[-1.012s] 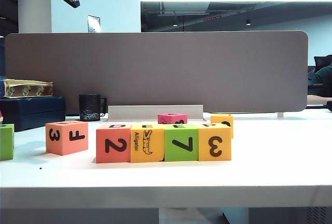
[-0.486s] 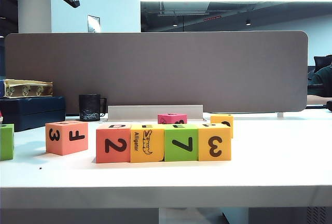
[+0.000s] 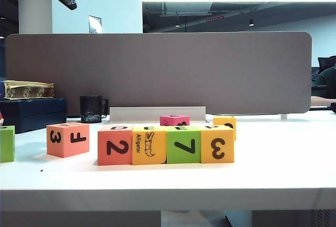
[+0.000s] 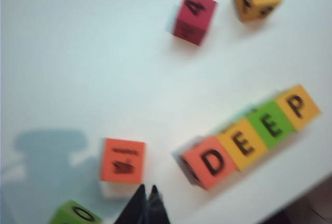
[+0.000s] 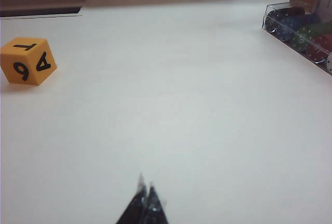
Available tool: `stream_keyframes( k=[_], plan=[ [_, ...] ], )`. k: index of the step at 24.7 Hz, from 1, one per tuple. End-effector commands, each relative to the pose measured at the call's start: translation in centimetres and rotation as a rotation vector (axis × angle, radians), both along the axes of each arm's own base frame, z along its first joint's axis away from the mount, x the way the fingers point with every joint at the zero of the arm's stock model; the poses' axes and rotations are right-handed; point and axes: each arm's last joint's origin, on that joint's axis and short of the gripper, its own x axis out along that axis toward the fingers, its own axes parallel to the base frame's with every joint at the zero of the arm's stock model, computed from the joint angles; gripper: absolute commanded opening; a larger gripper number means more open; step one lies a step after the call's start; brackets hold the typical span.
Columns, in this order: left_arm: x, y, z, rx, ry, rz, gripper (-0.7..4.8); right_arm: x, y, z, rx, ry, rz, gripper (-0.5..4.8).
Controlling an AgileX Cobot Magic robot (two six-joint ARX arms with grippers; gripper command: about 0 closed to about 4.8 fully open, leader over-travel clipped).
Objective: Select the appropriate blocks from the scattered letter blocks on the table and arrange them in a row to spell out "DEEP".
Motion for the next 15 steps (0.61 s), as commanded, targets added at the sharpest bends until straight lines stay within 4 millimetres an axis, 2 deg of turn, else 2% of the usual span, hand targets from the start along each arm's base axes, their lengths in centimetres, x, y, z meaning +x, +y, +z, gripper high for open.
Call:
stream_keyframes(
  k=[1, 4, 6, 10, 12, 15],
  plan=[
    [-0.7, 0.4, 0.7, -0.01, -0.185, 0.039, -0.06, 0.0, 0.0, 0.0, -0.002, -0.011, 0.003, -0.01],
    [-2.3, 1.3, 0.1, -0.036, -0.307, 0.043, -0.06, 0.0, 0.0, 0.0, -0.002, -0.011, 0.003, -0.01],
    [-4.0, 2.6, -1.1, -0.047, -0.36, 0.078, -0.06, 0.0, 0.0, 0.0, -0.002, -0.011, 0.003, -0.01],
    [-7.8, 5.2, -4.3, -0.043, -0.422, 0.159, -0.06, 0.0, 0.0, 0.0, -0.002, -0.011, 0.003, -0.01],
    [-8.9, 5.8, -5.5, -0.036, -0.463, 0.171, -0.06, 0.0, 0.0, 0.0, -0.001, -0.011, 0.003, -0.01],
    [-11.7, 6.4, -8.9, -0.024, -0.575, 0.213, -0.06, 0.0, 0.0, 0.0, -0.001, -0.011, 0.003, -0.01]
  ],
)
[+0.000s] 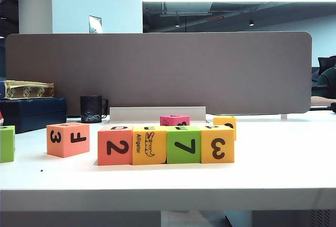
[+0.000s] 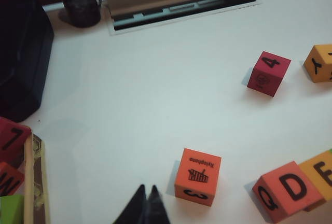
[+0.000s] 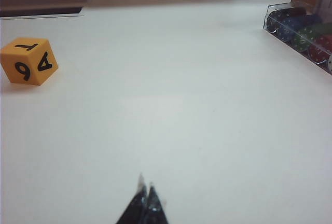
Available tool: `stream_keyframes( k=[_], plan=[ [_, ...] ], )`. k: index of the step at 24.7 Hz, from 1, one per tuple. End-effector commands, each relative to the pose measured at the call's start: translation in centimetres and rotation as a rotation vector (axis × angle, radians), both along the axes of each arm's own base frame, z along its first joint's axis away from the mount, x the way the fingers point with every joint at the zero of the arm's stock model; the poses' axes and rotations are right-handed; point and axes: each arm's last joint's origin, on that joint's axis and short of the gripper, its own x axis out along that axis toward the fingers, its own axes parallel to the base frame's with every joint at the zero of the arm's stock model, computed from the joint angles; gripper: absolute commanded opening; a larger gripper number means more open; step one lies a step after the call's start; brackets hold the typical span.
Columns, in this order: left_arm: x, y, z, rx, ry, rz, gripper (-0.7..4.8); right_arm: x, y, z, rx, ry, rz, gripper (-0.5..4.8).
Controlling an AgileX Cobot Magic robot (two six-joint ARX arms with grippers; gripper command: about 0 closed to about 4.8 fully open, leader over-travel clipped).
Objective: Select the appropriate blocks from the scattered letter blocks on the table and arrange them in a row to spell out "DEEP".
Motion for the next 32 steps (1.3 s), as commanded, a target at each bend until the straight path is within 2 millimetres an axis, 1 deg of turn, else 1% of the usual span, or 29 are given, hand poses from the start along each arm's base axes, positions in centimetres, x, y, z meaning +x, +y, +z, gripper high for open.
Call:
stream_keyframes(
  k=[1, 3, 4, 5, 7, 12, 15, 18, 23, 24, 26, 32],
  plan=[
    [-2.3, 0.4, -3.0, 0.007, -0.133, 0.029, -0.06, 0.0, 0.0, 0.0, -0.002, -0.011, 0.0, -0.01],
    [-3.3, 0.6, -4.7, 0.001, -0.161, 0.031, -0.06, 0.0, 0.0, 0.0, -0.002, -0.011, 0.0, -0.01],
    [-4.2, 0.7, -6.1, 0.0, -0.172, 0.031, -0.06, 0.0, 0.0, 0.0, -0.002, -0.011, 0.0, -0.01],
    [-4.6, 0.7, -6.7, -0.001, -0.177, 0.031, -0.06, 0.0, 0.0, 0.0, -0.002, -0.011, 0.0, -0.01],
    [-5.9, 0.9, -9.1, -0.022, -0.199, 0.027, -0.06, 0.0, 0.0, 0.0, -0.002, -0.011, -0.001, -0.01],
    [-7.4, 1.4, -12.1, -0.045, -0.269, 0.058, -0.06, 0.0, 0.0, 0.0, -0.002, -0.011, -0.001, -0.01],
    [-7.5, 1.9, -13.6, -0.068, -0.273, 0.126, -0.06, 0.0, 0.0, 0.0, -0.002, -0.011, -0.001, -0.01],
    [-7.4, 2.2, -14.3, -0.089, -0.252, 0.166, -0.06, 0.0, 0.0, 0.0, -0.002, -0.011, -0.001, -0.01],
    [-7.1, 2.2, -15.6, -0.085, -0.227, 0.17, -0.06, 0.0, 0.0, 0.0, -0.002, -0.011, -0.001, -0.01],
    [-6.9, 2.2, -16.3, -0.084, -0.217, 0.171, -0.06, 0.0, 0.0, 0.0, -0.002, -0.011, -0.001, -0.01],
    [-6.8, 2.2, -17.0, -0.095, -0.21, 0.173, -0.05, 0.0, 0.0, 0.0, -0.002, -0.011, -0.001, -0.01],
    [-6.8, 2.2, -17.0, -0.095, -0.216, 0.175, -0.05, 0.0, 0.0, 0.0, -0.002, -0.011, -0.001, -0.01]
  ],
)
